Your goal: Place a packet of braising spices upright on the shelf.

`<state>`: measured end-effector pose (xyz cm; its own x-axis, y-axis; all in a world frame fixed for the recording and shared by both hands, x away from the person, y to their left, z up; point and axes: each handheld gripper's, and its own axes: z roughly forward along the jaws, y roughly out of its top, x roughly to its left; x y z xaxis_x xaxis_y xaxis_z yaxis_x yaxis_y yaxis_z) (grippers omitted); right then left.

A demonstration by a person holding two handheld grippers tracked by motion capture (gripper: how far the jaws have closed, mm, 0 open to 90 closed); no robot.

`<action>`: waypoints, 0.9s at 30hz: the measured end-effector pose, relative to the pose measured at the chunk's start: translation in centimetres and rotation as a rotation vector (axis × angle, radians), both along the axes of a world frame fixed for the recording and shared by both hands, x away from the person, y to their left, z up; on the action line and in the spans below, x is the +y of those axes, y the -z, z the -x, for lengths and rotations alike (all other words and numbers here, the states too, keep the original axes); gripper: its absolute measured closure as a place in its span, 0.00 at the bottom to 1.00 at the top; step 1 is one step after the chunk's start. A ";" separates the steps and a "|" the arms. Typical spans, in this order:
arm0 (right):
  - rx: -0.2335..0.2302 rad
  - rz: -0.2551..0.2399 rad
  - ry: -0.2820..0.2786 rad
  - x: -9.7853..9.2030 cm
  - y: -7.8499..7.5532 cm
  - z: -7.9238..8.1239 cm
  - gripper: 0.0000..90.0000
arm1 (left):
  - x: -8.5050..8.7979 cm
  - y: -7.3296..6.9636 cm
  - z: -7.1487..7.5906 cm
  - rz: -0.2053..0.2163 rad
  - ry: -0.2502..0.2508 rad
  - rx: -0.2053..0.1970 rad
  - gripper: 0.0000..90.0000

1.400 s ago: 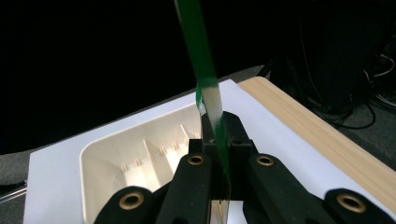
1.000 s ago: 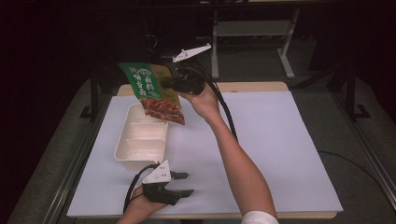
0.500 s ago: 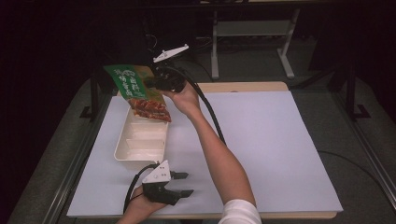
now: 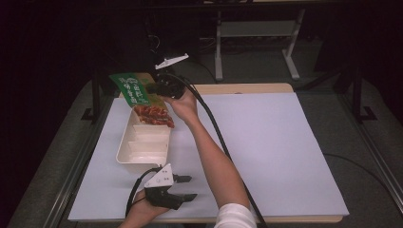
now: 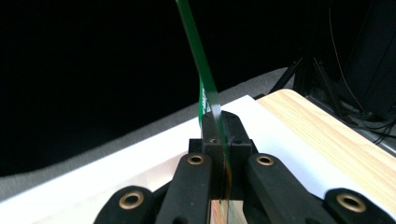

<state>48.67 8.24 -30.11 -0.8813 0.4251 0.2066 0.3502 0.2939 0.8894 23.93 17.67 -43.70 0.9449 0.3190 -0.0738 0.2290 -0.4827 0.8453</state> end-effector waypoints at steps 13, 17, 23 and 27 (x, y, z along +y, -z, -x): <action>0.079 -0.077 0.081 0.2 1.3 -1.1 1.00 | -0.2 0.0 0.1 -0.006 0.009 -0.007 0.43; 0.119 -0.124 0.097 0.3 1.5 -1.3 1.00 | -0.1 0.0 0.1 -0.005 0.009 -0.008 0.43; 0.117 -0.106 0.117 0.2 2.2 -1.3 1.00 | -0.2 0.0 0.1 -0.007 0.009 -0.011 0.43; 0.121 -0.110 0.121 -0.2 2.9 -1.4 1.00 | -0.2 0.0 0.2 -0.009 0.014 -0.014 0.43</action>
